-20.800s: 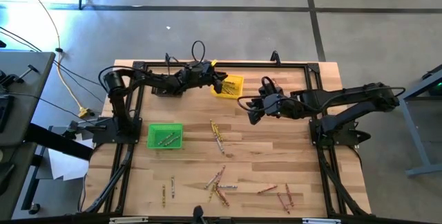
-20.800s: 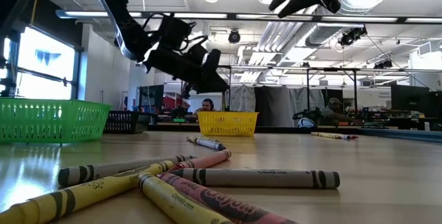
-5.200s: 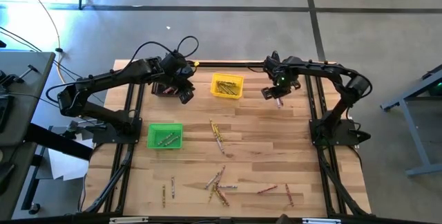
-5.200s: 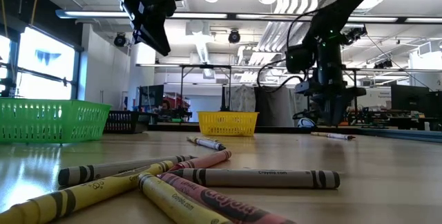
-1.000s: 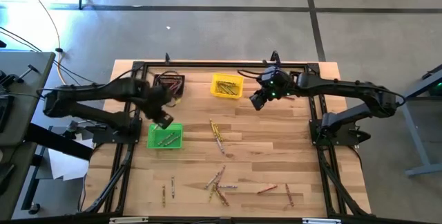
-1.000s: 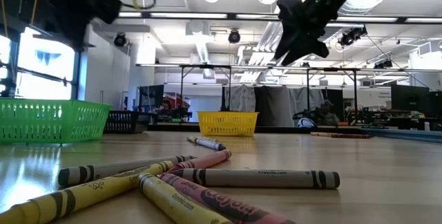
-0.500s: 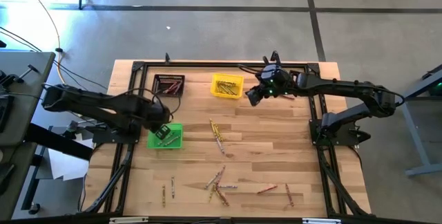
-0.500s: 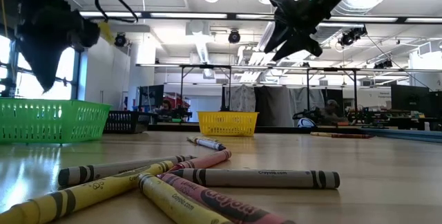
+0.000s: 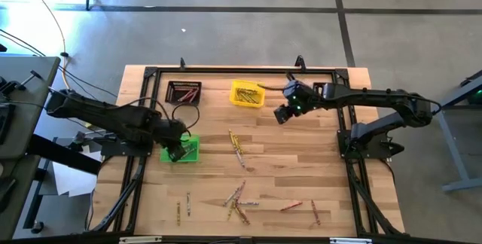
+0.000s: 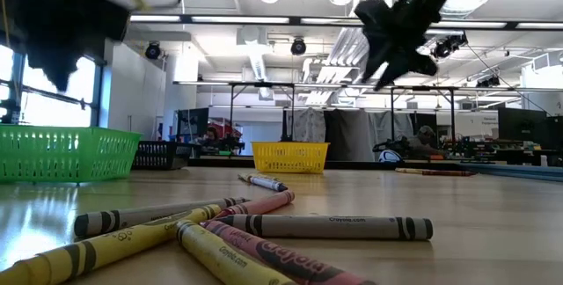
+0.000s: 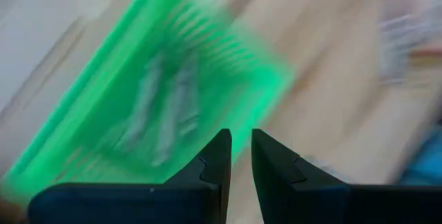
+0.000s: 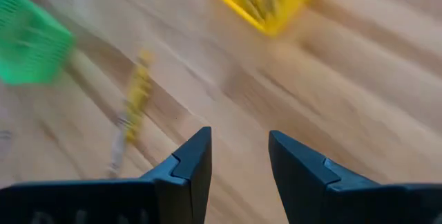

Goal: Sort crayons
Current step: Put the red crayon into the black bin

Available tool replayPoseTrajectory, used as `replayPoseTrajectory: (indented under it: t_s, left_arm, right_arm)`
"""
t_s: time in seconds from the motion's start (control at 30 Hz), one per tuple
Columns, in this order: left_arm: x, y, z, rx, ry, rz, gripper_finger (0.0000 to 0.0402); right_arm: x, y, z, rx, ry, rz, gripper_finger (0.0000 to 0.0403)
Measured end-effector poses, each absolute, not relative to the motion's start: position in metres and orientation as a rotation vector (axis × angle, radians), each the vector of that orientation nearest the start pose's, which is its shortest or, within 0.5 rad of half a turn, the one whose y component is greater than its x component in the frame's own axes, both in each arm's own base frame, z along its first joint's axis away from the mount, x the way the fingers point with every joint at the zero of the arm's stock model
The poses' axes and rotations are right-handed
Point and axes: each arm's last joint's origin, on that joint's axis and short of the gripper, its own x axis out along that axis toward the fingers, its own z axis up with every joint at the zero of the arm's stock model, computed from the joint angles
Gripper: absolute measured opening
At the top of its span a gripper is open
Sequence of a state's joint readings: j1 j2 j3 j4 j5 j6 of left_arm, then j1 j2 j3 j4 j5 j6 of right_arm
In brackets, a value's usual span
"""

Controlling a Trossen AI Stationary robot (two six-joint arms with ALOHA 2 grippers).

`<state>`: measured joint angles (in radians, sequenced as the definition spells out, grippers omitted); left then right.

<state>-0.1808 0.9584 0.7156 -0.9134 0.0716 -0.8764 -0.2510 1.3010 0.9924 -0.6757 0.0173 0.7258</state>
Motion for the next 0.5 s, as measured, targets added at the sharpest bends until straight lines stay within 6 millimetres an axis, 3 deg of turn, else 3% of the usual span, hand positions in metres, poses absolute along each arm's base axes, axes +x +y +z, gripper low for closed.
replayPoseTrajectory:
  t_s: [0.23, 0.37, 0.5]
  left_arm:
    - [0.183, -0.036, 0.284, -0.571, 0.679, 0.154, 0.0047]
    - [0.199, -0.033, 0.301, -0.537, 0.446, 0.143, 0.0047]
    - [0.209, -0.03, 0.309, -0.515, 0.332, 0.125, 0.0047]
  right_arm:
    - [0.22, -0.056, 0.248, 0.72, 1.11, -0.812, 0.0128]
    - [0.205, -0.072, 0.246, 0.656, 1.185, -0.942, 0.0128]
    - [0.189, -0.097, 0.235, 0.66, 1.266, -0.951, 0.0128]
